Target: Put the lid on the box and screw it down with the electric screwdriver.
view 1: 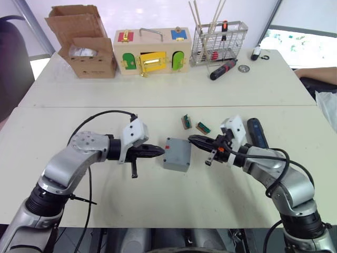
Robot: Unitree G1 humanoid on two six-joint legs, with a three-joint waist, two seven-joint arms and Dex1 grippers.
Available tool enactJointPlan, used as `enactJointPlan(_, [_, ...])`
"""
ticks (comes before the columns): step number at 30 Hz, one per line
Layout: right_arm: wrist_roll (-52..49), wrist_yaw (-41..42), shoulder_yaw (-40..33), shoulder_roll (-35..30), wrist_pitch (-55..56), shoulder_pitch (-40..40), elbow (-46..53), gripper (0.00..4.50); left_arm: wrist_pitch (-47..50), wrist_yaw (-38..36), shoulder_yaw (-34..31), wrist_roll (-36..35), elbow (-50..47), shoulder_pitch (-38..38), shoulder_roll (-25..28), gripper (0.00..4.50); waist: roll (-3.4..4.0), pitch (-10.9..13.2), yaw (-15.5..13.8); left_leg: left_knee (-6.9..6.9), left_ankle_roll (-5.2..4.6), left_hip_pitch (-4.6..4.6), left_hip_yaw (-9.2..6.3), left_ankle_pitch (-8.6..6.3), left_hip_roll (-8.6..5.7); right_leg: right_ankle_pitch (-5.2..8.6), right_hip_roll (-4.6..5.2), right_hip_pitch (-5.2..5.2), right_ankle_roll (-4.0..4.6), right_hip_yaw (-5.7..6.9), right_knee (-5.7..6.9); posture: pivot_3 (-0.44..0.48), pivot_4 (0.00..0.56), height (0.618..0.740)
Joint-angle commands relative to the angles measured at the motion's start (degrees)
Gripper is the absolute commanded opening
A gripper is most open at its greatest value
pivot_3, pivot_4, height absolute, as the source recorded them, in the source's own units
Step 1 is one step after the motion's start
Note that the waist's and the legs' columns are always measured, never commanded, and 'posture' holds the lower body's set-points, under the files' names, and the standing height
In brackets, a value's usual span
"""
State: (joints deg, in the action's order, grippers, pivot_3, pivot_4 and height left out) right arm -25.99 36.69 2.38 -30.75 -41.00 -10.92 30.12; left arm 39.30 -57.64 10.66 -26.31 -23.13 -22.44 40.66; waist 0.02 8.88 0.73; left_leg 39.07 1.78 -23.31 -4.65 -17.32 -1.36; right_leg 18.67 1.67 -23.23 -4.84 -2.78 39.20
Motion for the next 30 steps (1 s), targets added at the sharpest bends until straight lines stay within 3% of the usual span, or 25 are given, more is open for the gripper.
enactJointPlan(1, [-0.4, -0.2, 0.2, 0.3, 0.8, -0.3, 1.3, 0.06, -0.9, 0.1, 0.0, 0.1, -0.8, 0.2, -0.1, 0.00, 0.00, 0.0, 0.0, 0.00, 0.00, 0.00, 0.00, 0.00, 0.00, 0.00, 0.00, 0.00, 0.00, 0.00, 0.00, 0.000, 0.150, 0.740])
enactJointPlan(25, [3.0, 0.5, 2.5, 0.1, 4.0, -1.7, -3.6, 0.06, -0.9, 0.3, 0.4, 0.8, -0.3, -0.1, -0.7, 0.00, 0.00, 0.0, 0.0, 0.01, 0.00, 0.00, 0.00, 0.00, 0.00, 0.00, 0.00, 0.00, 0.00, 0.00, 0.00, 0.000, 0.150, 0.740])
enactJointPlan(28, [3.5, 1.2, 2.9, -0.7, 4.2, -1.8, -3.6, 0.86, -0.7, 0.4, 0.2, 0.7, -0.5, 0.0, -0.5, 0.00, 0.00, 0.0, 0.0, 0.01, 0.00, 0.00, 0.00, 0.00, 0.00, 0.00, 0.00, 0.00, 0.00, 0.00, 0.00, 0.000, 0.150, 0.740])
enactJointPlan(30, [3.3, 1.7, 2.8, -1.0, 4.1, -1.9, -3.3, 1.80, -0.6, 0.4, 0.0, 0.4, -0.6, -0.1, -0.5, 0.00, 0.00, 0.0, 0.0, 0.01, 0.00, 0.00, 0.00, 0.00, 0.00, 0.00, 0.00, 0.00, 0.00, 0.00, 0.00, 0.000, 0.150, 0.740])
